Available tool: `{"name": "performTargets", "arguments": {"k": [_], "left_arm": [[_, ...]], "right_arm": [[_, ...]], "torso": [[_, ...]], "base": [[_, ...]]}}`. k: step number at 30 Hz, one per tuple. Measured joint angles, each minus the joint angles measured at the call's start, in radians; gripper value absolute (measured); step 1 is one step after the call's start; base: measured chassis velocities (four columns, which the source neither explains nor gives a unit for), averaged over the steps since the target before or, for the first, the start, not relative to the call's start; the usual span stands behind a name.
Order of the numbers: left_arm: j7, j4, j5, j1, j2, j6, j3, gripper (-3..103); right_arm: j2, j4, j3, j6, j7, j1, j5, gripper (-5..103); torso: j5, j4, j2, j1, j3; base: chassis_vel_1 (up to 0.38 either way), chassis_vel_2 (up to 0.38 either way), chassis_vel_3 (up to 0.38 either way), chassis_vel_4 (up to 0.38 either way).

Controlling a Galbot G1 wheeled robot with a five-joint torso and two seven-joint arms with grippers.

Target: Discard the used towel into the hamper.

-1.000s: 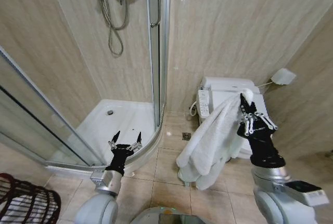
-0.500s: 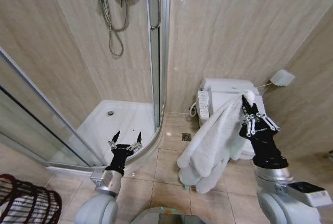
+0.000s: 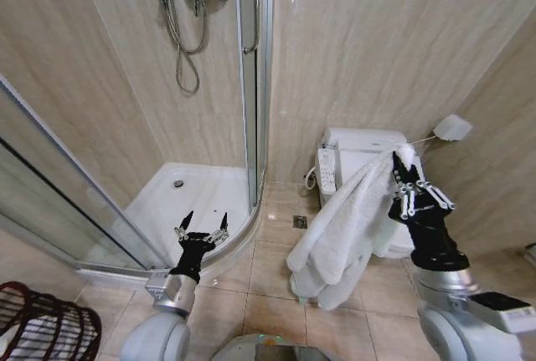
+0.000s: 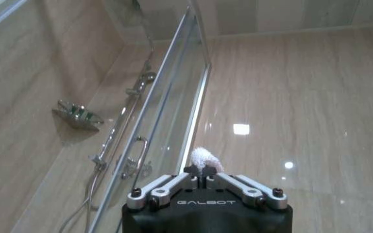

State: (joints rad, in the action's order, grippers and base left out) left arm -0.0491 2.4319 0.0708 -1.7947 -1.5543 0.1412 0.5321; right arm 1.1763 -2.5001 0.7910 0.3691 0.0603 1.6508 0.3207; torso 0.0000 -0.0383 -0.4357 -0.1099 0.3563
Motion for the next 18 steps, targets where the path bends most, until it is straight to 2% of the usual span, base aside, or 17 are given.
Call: {"name": "performTargets", "arguments": {"k": [9, 18], "left_arm": [[0.0, 0.0, 0.0, 0.0, 0.0, 0.0, 0.0, 100], [0.0, 0.0, 0.0, 0.0, 0.0, 0.0, 0.0, 100]], "right_arm": [[-0.016, 0.0, -0.034, -0.014, -0.003, -0.027, 0.007, 2], [-0.03, 0.0, 0.014, -0.023, -0.007, -0.013, 0.051, 2]], "torso": [[0.0, 0.0, -0.002, -0.001, 0.001], [0.0001, 0.0, -0.027, -0.011, 0.016]], "base": [[0.0, 0.0, 0.0, 0.0], [0.0, 0.0, 0.0, 0.0]]}}
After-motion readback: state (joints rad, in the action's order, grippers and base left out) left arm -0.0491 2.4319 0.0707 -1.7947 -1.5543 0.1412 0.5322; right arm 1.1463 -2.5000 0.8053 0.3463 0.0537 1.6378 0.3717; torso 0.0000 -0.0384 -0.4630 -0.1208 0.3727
